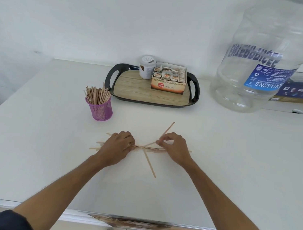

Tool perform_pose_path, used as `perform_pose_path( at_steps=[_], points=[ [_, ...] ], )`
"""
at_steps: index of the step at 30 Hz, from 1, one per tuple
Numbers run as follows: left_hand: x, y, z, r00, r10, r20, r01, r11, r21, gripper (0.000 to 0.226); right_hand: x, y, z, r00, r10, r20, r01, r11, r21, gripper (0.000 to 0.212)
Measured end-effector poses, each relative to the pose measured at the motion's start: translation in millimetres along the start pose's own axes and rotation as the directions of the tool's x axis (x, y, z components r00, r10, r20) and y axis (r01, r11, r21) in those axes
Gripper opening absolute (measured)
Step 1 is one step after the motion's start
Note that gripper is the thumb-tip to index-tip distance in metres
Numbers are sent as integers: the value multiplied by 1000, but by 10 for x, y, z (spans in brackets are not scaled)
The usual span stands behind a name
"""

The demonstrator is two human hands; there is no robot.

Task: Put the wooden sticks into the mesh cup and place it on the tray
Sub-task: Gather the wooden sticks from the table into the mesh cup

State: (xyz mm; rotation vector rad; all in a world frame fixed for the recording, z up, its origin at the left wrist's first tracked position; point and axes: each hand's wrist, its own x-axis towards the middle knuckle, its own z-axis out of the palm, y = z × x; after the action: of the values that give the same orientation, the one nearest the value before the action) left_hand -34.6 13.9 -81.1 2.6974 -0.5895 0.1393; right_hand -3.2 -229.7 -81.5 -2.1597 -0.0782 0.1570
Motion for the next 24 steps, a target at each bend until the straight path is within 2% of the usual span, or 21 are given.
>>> perform_pose_path(
  at_steps=[3, 7, 10, 12, 14, 17, 19, 21, 24],
  points=[
    [16, -3, -13, 1000, 17, 2, -17, 1000, 22, 7, 0, 49, -114, 997, 40, -60, -44, 997, -62, 12],
    [22, -32, -28, 999, 44, 13, -44, 997, 56, 7, 4, 174, -271, 995, 74, -66, -92, 930, -355, 21],
    [31, -62, -63, 1000, 31, -3, -31, 998, 60, 7, 14, 188, -319, 997, -68, -42, 38, 869, -492, 39],
    [40, -86, -93, 1000, 13, -18, -12, 998, 66, 11, 34, 156, -311, 985, -157, 76, 173, 809, -562, 52],
    [38, -114, -121, 1000, -22, 15, 21, 996, 88, 27, 64, 108, -286, 961, -187, 203, 274, 735, -620, 57],
    [-1, -184, -154, 982, -127, 139, 98, 976, 197, 60, 93, 62, -251, 941, -176, 287, 331, 648, -686, 55],
    [-62, -235, -176, 970, -167, 175, 122, 962, 243, 70, 76, 54, -262, 944, -181, 274, 325, 634, -701, 49],
    [-126, -278, -195, 972, -153, 181, 105, 963, 249, 68, 40, 71, -280, 940, -228, 252, 340, 592, -731, 42],
    [-191, -295, -195, 985, -88, 145, 59, 980, 192, 47, -18, 94, -293, 931, -254, 260, 362, 580, -730, 37]
  ],
)
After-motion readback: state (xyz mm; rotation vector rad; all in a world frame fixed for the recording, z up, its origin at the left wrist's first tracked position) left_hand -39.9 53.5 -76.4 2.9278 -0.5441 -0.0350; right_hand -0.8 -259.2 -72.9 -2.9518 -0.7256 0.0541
